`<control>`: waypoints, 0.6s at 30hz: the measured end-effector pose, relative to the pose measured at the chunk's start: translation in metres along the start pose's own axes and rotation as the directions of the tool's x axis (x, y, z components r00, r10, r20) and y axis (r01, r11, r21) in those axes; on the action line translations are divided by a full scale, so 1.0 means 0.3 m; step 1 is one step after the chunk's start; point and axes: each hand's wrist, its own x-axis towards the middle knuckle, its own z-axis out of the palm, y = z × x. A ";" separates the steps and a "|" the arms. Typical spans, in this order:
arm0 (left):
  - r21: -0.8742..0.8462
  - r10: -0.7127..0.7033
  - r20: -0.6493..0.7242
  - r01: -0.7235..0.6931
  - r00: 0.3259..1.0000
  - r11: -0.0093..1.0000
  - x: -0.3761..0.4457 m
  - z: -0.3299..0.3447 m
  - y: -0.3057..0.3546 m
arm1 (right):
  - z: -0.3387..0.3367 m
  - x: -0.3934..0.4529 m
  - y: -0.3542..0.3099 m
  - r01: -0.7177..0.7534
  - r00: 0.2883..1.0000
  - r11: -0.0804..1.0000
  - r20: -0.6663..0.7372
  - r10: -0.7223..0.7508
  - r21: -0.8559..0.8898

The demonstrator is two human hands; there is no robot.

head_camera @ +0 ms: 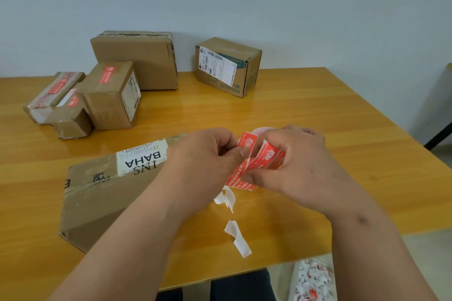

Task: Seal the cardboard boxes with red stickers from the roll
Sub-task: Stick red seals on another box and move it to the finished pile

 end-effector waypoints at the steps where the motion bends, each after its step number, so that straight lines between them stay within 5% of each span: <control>1: 0.003 0.008 -0.003 -0.008 1.000 1.000 0.000 0.002 -0.001 | 0.002 0.005 0.000 -0.006 1.000 1.000 0.019 0.006 -0.012; 10: 0.126 0.007 0.087 -0.017 0.996 0.992 -0.012 -0.016 -0.001 | 0.021 0.008 0.008 0.008 0.998 0.998 0.068 -0.004 -0.062; 18: 0.049 0.000 -0.028 0.002 1.000 0.999 0.001 0.008 -0.020 | 0.027 0.000 0.008 0.034 0.999 0.993 0.004 -0.034 -0.114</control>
